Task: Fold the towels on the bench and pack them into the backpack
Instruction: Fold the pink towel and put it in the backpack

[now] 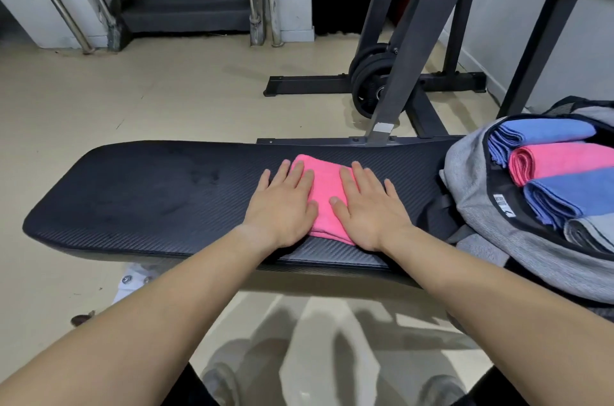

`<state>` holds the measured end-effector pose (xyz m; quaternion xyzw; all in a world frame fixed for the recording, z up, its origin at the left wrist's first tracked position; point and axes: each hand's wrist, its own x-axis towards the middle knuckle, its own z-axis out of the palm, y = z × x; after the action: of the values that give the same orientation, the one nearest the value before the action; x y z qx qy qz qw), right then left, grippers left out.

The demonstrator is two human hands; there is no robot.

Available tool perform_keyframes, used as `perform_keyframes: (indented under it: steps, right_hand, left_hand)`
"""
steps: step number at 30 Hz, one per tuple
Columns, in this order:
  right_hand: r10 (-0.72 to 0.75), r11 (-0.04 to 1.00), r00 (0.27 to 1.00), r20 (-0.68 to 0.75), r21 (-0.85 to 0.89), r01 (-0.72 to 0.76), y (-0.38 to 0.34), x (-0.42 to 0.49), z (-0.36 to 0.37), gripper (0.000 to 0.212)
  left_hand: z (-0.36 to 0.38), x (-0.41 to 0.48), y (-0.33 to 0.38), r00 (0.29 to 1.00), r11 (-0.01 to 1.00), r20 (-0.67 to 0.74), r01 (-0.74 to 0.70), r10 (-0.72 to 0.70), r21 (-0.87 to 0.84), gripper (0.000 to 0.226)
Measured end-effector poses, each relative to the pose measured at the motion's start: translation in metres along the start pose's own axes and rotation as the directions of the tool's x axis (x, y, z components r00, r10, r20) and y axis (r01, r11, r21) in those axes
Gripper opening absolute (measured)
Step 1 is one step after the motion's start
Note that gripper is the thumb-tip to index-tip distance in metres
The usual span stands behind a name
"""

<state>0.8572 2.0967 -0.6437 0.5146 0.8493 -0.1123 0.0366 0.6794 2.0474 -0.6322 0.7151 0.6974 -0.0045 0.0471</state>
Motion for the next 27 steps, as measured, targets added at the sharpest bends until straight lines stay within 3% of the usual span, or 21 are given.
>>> perform_keyframes:
  steps: [2, 5, 8, 10, 12, 19, 23, 27]
  right_hand:
    - [0.070, 0.997, 0.997, 0.013, -0.014, -0.070, -0.008, -0.009, 0.001, 0.071]
    - [0.062, 0.997, 0.996, -0.062, -0.048, -0.065, -0.010, -0.012, -0.010, 0.068]
    - [-0.142, 0.990, 0.977, -0.161, -0.045, 0.137, 0.000, -0.001, -0.019, 0.060]
    - [-0.266, 0.963, 0.961, -0.077, -0.058, 0.262, 0.006, 0.007, -0.014, 0.059]
    - [-0.293, 0.954, 0.956, -0.010, -0.069, 0.292, 0.009, 0.011, -0.006, 0.059]
    - [-0.218, 0.975, 0.976, -0.019, -0.045, 0.217, 0.004, 0.000, -0.001, 0.059]
    - [-0.097, 0.995, 0.995, 0.015, -0.031, 0.097, -0.007, -0.022, -0.002, 0.063]
    - [0.004, 0.995, 1.000, 0.027, -0.104, -0.001, -0.018, -0.051, -0.007, 0.070]
  left_hand:
    - [0.002, -0.004, 0.012, 0.996, 0.996, -0.053, 0.076, -0.078, -0.036, 0.062]
    - [0.009, -0.003, 0.020, 0.990, 0.982, -0.002, 0.137, -0.138, -0.133, 0.062]
    - [0.015, -0.002, 0.020, 0.993, 0.986, 0.001, 0.115, -0.115, -0.119, 0.064]
    - [0.019, -0.006, 0.020, 0.996, 0.991, -0.017, 0.091, -0.093, -0.095, 0.065]
    - [0.021, -0.008, 0.017, 0.998, 0.995, -0.007, 0.068, -0.069, -0.077, 0.065]
    - [0.014, -0.004, 0.009, 0.994, 0.998, 0.112, 0.005, 0.003, -0.069, 0.065]
    - [0.006, -0.012, 0.004, 0.994, 0.990, 0.090, -0.050, 0.062, -0.131, 0.062]
    - [-0.002, -0.022, -0.008, 0.988, 0.972, -0.028, 0.141, -0.149, -0.189, 0.067]
